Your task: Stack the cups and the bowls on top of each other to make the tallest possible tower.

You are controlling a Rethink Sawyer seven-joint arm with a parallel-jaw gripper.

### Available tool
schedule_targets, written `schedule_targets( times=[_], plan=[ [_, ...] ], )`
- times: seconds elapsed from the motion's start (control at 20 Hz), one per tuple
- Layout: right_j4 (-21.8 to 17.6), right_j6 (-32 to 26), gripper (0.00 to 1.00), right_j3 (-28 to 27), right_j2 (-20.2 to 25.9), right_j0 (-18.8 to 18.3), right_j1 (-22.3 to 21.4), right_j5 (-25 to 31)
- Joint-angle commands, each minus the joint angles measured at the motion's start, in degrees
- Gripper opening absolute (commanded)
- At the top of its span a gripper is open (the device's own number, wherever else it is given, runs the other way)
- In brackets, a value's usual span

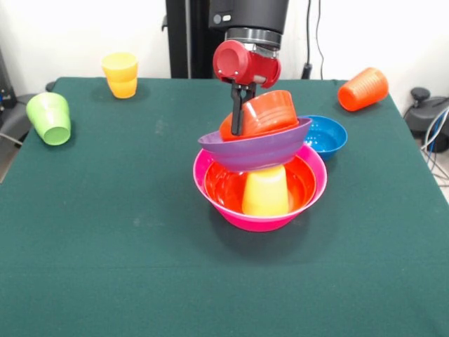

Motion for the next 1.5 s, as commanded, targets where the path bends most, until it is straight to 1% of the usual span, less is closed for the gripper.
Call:
schedule_targets(
  times=[0.05, 0.45, 0.65, 0.8, 1.3, 1.5],
  plan=[
    [1.72, 9.56, 0.00, -4.46, 6.74, -0.21, 5.42, 2.80],
    [3.03, 10.64, 0.00, -4.66, 7.19, 0.58, 5.33, 2.20],
    [2.21, 10.61, 0.00, -3.69, 9.19, -1.03, 5.16, 1.20],
    [1.52, 10.60, 0.00, -2.79, 11.50, -2.93, 4.67, 1.11],
    [1.85, 11.03, 0.00, -2.83, 12.66, -3.43, 5.05, 0.04],
    [1.43, 11.12, 0.00, -2.64, 13.51, -4.13, 5.44, -0.81]
  ],
)
